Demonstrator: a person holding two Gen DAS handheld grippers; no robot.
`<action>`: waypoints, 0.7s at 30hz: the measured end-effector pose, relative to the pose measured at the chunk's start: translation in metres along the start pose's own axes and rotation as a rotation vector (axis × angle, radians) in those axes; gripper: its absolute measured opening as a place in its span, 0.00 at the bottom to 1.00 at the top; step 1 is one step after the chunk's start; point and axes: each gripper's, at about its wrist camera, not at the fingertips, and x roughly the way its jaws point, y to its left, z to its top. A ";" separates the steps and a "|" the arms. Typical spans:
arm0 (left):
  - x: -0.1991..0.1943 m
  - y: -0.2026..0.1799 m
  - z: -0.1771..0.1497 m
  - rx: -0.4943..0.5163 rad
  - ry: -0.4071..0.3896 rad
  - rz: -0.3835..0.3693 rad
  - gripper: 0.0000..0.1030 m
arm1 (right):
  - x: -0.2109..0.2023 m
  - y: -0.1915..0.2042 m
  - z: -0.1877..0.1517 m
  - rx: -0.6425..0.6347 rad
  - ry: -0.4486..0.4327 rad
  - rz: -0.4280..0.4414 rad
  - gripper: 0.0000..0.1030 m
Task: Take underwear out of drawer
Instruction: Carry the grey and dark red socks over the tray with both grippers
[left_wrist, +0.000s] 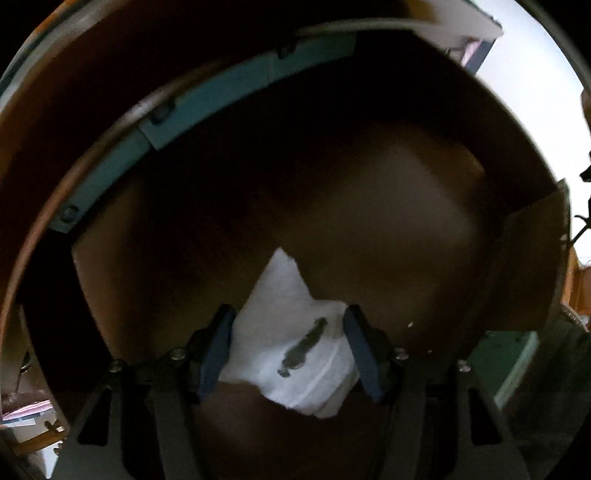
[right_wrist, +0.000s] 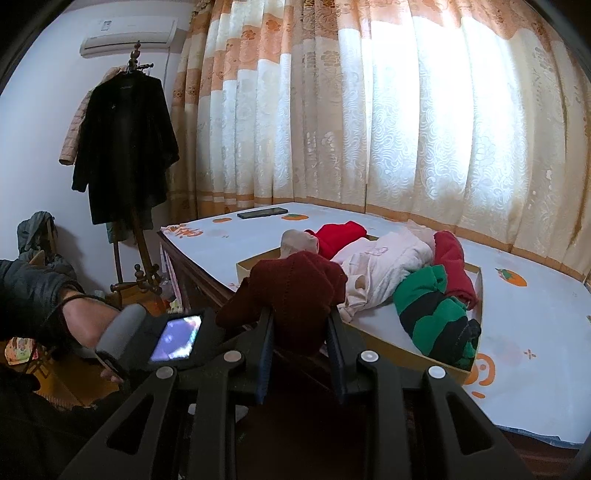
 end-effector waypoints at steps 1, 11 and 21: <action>0.001 0.001 0.000 -0.004 0.004 -0.009 0.50 | 0.000 -0.001 -0.001 0.005 -0.002 0.000 0.28; -0.056 -0.003 -0.007 -0.006 -0.186 0.009 0.10 | -0.009 -0.013 0.000 0.036 -0.017 -0.030 0.28; -0.211 0.028 0.022 -0.099 -0.642 0.116 0.10 | -0.001 -0.047 0.026 0.104 -0.010 -0.117 0.28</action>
